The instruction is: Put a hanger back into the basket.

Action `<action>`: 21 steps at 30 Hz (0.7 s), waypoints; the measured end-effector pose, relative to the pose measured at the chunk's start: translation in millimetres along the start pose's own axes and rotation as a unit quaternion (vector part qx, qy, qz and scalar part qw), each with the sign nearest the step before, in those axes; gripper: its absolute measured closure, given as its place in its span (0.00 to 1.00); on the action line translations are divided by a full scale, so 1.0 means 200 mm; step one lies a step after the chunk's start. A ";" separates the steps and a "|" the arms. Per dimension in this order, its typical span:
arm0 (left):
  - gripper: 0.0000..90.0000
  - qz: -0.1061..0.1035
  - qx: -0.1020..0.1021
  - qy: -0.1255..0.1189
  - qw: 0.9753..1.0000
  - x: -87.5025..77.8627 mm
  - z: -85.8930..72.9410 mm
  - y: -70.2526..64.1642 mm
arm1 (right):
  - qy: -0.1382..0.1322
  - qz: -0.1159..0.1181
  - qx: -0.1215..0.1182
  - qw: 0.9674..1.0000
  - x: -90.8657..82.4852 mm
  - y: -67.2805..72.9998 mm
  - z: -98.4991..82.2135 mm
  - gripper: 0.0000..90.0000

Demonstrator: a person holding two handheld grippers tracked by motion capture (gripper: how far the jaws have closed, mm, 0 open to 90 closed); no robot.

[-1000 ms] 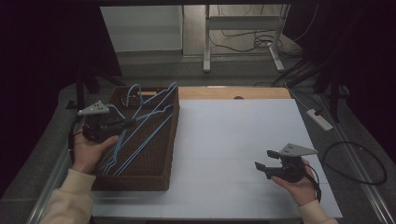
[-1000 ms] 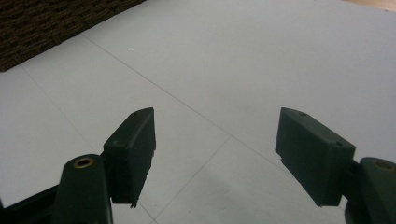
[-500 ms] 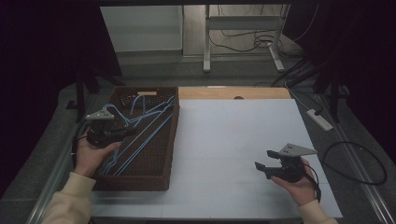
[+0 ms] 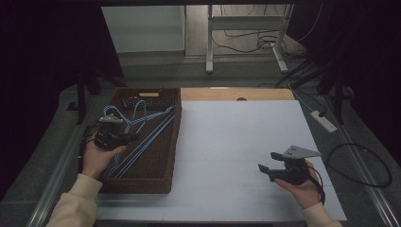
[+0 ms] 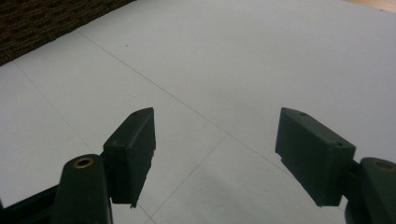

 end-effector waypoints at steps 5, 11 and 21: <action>0.96 0.022 -0.023 0.018 0.999 0.01 -0.02 0.03 | 0.002 -0.001 0.000 1.000 0.00 0.00 0.00 0.33; 0.95 0.054 -0.047 0.052 0.996 0.05 -0.06 0.09 | 0.005 -0.001 -0.001 1.000 0.01 0.00 0.00 0.32; 0.61 0.082 -0.061 0.033 0.994 0.02 -0.07 0.11 | 0.009 -0.001 -0.005 1.000 0.01 0.00 -0.01 0.32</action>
Point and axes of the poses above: each handheld gripper's, and its own axes: x roughly forward along the jaws, z roughly out of its top, y roughly to its left, the point moved 2 cm from there along x, roughly forward along the jaws, and after that the axes turned 5 degrees about -y, right-handed, at the moved point
